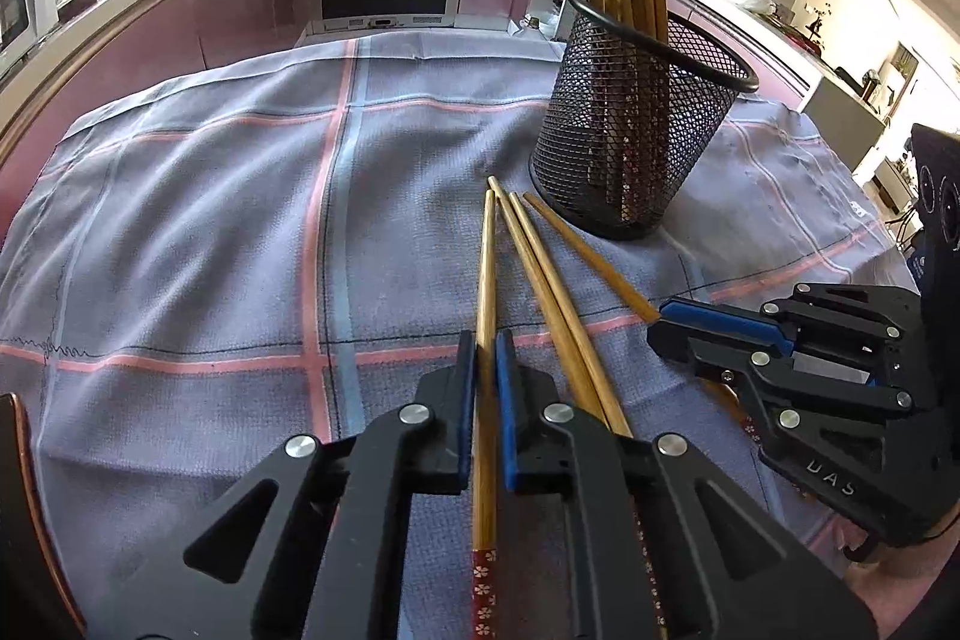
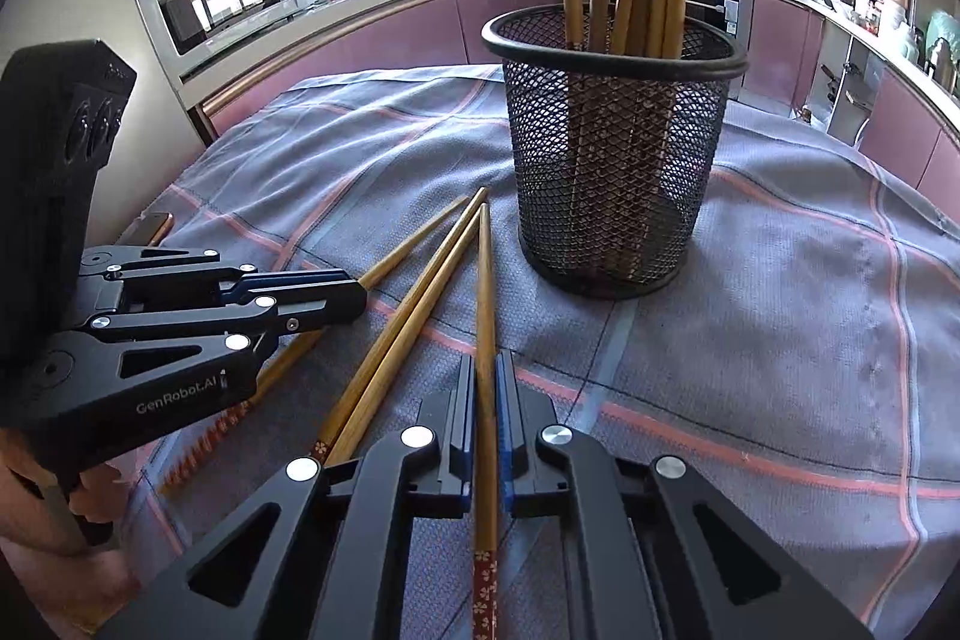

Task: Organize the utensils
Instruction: 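Close the left tool on a chopstick and lift while the right tool grasps another, then raise the left tool's chopstick upright over the cup while the right tool carries its own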

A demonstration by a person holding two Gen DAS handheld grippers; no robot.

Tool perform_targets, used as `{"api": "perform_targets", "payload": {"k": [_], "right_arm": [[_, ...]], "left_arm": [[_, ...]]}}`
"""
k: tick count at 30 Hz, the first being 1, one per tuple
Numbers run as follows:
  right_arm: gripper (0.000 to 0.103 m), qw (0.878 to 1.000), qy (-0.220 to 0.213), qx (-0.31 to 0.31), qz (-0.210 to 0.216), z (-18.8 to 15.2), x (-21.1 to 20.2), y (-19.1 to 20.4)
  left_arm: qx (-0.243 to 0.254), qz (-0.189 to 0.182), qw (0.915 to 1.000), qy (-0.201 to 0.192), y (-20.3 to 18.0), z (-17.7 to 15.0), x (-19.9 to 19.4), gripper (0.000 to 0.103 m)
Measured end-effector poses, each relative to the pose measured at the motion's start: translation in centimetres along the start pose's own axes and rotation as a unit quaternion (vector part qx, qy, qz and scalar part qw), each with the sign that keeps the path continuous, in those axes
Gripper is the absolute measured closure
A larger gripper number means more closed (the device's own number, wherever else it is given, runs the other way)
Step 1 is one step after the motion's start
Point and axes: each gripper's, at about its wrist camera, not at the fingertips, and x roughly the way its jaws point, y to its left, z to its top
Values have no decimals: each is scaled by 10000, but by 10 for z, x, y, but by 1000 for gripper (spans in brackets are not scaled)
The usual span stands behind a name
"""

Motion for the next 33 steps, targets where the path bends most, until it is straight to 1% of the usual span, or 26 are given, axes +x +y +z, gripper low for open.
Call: {"api": "perform_targets", "payload": {"k": [5,11,15,23,28,33], "right_arm": [[98,9997,-132,52,185,-1,-14,-4],[98,9980,-429,55,455,-1,-39,-8],[98,9964,-675,25,517,1,-54,-7],[98,9925,-1052,80,614,8,-79,-11],[98,9894,-1280,160,662,14,-90,-15],[98,9861,-1535,163,618,19,-104,-21]], "left_arm": [[-59,-66,9999,-120,3,0,-12,95],[-108,-300,9990,-327,7,2,-36,95],[-129,-455,9979,-450,9,4,-51,95],[-130,-646,9953,-715,10,6,-77,95],[-116,-766,9921,-987,11,10,-98,95],[-101,-837,9880,-1294,10,17,-122,95]]}}
